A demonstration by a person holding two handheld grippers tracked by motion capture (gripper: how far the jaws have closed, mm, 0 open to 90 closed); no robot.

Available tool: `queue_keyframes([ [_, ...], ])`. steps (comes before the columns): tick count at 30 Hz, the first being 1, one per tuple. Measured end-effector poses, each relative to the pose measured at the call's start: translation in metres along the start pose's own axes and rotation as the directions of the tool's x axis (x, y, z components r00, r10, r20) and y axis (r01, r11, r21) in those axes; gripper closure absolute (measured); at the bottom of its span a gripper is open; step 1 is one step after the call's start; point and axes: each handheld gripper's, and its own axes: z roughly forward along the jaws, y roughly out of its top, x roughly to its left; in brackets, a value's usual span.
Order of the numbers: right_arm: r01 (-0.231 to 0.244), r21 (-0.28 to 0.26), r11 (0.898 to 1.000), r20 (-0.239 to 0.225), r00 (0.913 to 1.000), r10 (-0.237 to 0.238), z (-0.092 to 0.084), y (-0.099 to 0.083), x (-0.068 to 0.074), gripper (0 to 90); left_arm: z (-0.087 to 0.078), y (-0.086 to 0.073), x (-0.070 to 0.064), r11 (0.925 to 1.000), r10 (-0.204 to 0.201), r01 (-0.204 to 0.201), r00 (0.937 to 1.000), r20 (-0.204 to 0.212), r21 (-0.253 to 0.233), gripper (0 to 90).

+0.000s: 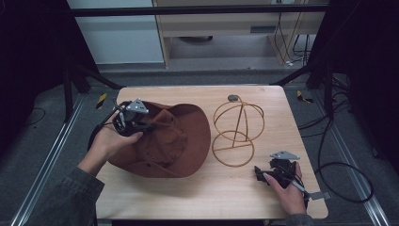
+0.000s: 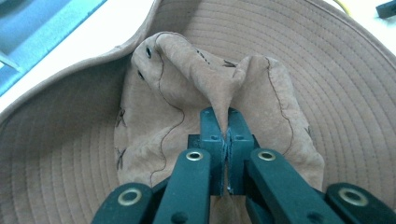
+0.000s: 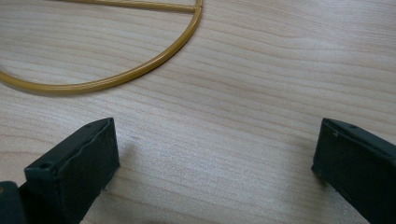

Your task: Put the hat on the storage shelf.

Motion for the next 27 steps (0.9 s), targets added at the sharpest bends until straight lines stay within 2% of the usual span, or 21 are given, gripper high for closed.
queue_keyframes([
  [6, 0.001, 0.0, 1.0, 0.0, 1.0, -0.001, 0.0, 0.0, 0.0, 0.4, -0.01, 0.004, -0.005, 0.9997, 0.017, -0.017, 0.9999, -0.004, -0.019, 88.3],
  [13, 0.0, 0.0, 1.0, 0.0, 1.0, 0.0, 0.0, 0.0, 0.0, 0.4, -0.014, 0.007, -0.005, 0.9995, 0.022, -0.023, 0.9997, -0.005, -0.022, 88.3],
  [27, 0.0, 0.0, 1.0, 0.0, 1.0, 0.0, 0.0, 0.0, 0.0, 0.4, -0.032, 0.007, -0.003, 0.9979, 0.024, -0.026, 0.9995, -0.019, -0.059, 88.3],
])
